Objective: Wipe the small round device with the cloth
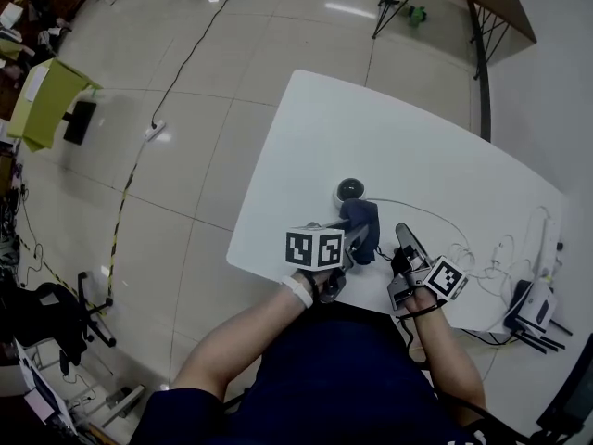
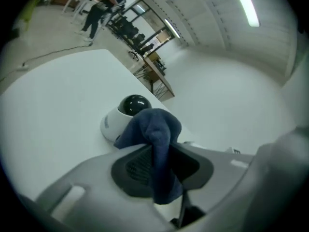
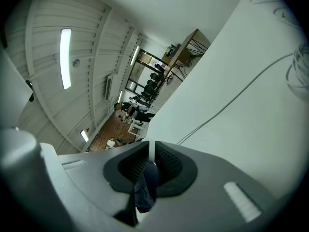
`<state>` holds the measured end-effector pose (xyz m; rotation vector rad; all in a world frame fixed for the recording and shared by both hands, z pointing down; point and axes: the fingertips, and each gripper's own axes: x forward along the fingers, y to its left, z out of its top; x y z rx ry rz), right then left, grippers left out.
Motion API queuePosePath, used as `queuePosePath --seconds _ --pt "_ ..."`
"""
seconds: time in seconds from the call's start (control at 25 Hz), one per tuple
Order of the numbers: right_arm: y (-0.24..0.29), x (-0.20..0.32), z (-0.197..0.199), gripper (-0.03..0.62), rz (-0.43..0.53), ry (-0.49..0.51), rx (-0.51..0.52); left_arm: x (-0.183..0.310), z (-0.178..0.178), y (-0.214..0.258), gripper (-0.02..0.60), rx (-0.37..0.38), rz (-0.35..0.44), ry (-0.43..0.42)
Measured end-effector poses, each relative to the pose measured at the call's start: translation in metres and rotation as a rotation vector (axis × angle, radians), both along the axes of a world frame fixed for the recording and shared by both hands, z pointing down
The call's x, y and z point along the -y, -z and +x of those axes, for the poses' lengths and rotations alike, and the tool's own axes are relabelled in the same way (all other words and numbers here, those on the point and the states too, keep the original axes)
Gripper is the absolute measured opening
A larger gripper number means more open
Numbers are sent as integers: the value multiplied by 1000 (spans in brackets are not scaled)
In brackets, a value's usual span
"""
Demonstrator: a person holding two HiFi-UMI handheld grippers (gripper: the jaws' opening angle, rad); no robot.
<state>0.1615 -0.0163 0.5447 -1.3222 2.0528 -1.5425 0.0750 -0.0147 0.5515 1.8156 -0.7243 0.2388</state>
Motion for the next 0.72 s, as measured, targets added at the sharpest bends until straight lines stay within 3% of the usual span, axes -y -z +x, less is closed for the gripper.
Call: queuePosePath --seconds 0.2,0.32,0.6,0.72 --pt "-1 7 11 41 -2 -28 -15 2 -41 -11 98 262 132 -231" --pt "1 9 4 41 5 -36 3 14 -71 -17 98 441 267 -410" --pt "9 1 3 41 11 -68 -13 41 -96 -36 98 827 662 -1032" --pt "11 -6 14 41 13 -116 -21 58 -96 -38 98 932 865 -1257"
